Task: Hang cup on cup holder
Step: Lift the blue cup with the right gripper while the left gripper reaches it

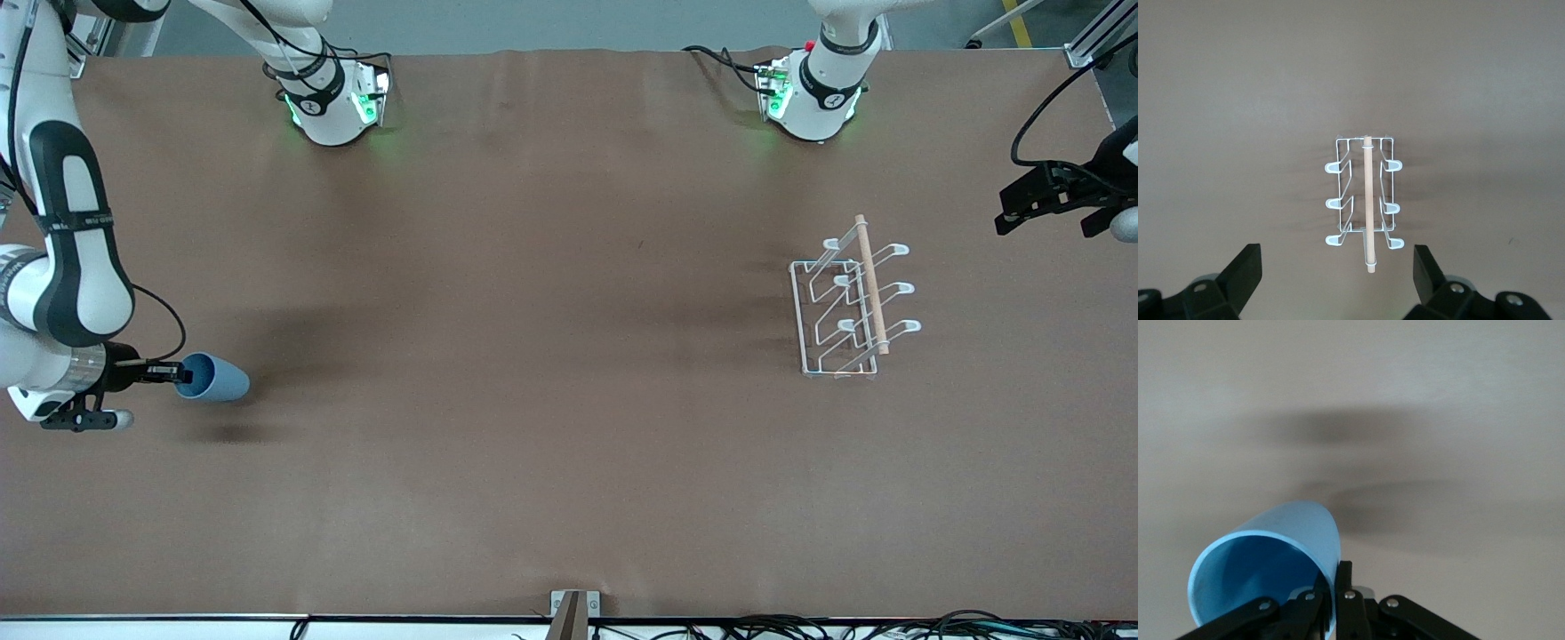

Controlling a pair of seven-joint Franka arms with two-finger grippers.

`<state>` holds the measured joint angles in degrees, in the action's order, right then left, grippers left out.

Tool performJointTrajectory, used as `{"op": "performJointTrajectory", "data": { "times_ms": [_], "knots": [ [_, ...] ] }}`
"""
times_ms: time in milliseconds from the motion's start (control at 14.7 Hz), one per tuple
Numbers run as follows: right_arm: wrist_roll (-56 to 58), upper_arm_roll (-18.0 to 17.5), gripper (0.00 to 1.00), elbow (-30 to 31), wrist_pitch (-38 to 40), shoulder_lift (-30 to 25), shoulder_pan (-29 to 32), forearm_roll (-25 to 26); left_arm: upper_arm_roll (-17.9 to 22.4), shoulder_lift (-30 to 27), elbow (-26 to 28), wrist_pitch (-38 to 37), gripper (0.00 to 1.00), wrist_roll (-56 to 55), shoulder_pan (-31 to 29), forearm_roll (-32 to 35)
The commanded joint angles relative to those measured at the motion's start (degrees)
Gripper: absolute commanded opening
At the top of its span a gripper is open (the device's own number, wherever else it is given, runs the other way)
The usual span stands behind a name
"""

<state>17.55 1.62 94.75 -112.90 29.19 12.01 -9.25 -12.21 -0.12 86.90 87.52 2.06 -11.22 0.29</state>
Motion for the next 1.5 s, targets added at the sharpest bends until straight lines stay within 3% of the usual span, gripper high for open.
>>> {"op": "performJointTrajectory", "data": {
  "times_ms": [0, 205, 545, 886, 1159, 1432],
  "knots": [
    [-4.2, -0.8, 0.01, 1.8, 6.3, -7.1, -2.5, -5.8, -0.4, 0.5, -1.4, -1.1, 1.00, 0.8, -0.7, -0.8],
    [-12.4, -0.8, 0.01, 1.3, 10.2, -10.7, -7.3, -12.8, -0.4, 0.5, -1.4, -1.1, 1.00, 0.8, -0.7, -0.8],
    [-14.5, -0.8, 0.01, 1.2, 11.7, -13.0, -14.5, -30.4, -1.0, 0.3, -1.5, -1.3, 1.00, 1.0, 0.1, -0.8],
    [-14.2, -0.7, 0.00, -1.6, 10.4, -12.6, -22.5, -44.2, -7.2, 0.3, -2.1, -1.9, 1.00, 1.7, 1.5, -0.6],
    [-14.4, -0.7, 0.00, -4.0, 8.9, -11.6, -27.4, -50.6, -18.0, 0.7, -2.1, -1.4, 1.00, 1.6, 1.8, -2.8],
    [-13.5, -0.7, 0.00, -5.4, 8.9, -9.8, -30.4, -55.5, -28.4, 1.1, -2.3, 5.5, 1.00, 1.8, 1.9, -6.9]
  ]
}}
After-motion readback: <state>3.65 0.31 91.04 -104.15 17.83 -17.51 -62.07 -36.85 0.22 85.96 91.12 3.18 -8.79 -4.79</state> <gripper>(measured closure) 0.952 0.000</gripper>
